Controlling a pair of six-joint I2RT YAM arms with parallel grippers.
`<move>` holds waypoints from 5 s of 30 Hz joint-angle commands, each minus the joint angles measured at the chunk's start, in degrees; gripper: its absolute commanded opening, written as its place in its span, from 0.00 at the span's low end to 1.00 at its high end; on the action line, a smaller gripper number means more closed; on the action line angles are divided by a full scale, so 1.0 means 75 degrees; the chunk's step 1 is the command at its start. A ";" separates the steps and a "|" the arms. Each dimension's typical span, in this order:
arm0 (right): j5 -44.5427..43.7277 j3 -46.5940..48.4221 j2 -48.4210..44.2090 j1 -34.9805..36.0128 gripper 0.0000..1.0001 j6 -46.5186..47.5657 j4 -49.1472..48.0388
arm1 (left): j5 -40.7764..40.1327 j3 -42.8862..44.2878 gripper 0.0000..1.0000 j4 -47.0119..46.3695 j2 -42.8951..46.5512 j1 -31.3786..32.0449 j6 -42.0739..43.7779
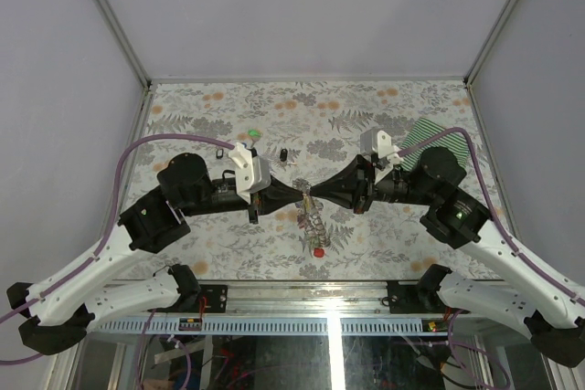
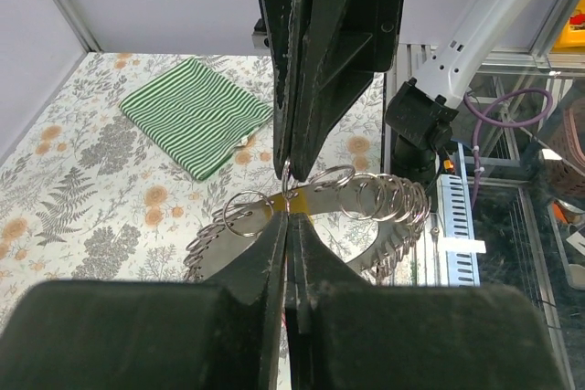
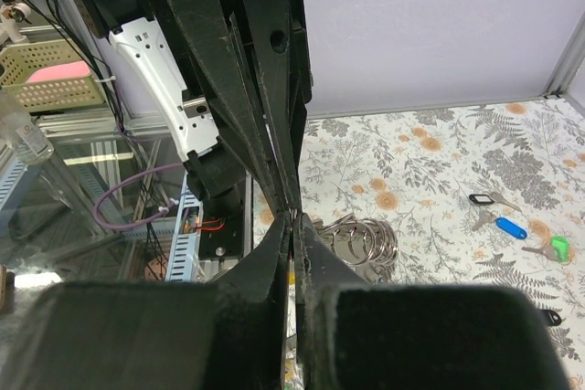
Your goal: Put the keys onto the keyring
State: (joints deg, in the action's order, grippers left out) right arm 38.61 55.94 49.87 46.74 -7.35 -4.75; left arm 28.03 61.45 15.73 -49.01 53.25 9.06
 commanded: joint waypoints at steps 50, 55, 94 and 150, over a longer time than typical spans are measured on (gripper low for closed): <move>-0.1268 -0.1157 -0.1084 0.0009 0.00 -0.2462 -0.4456 | 0.0695 -0.1241 0.00 -0.2201 0.0096 0.0030 -0.0985; -0.1633 -0.0893 -0.1050 0.0008 0.00 -0.2089 -0.3381 | 0.0510 -0.1209 0.00 -0.2124 0.0176 0.0032 -0.0923; -0.1982 0.0348 -0.0256 0.0012 0.00 -0.1400 0.0094 | -0.0235 -0.0226 0.00 -0.1023 -0.0135 0.0034 -0.0154; -0.4823 0.1465 -0.0661 0.0008 0.00 0.0211 0.5583 | -0.2472 -0.1460 0.59 -0.0611 -0.0241 -0.2982 -0.2893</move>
State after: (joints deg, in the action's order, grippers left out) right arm 5.78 61.49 45.21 46.81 -7.25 32.03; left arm 12.99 52.18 12.73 -52.16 35.81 -7.38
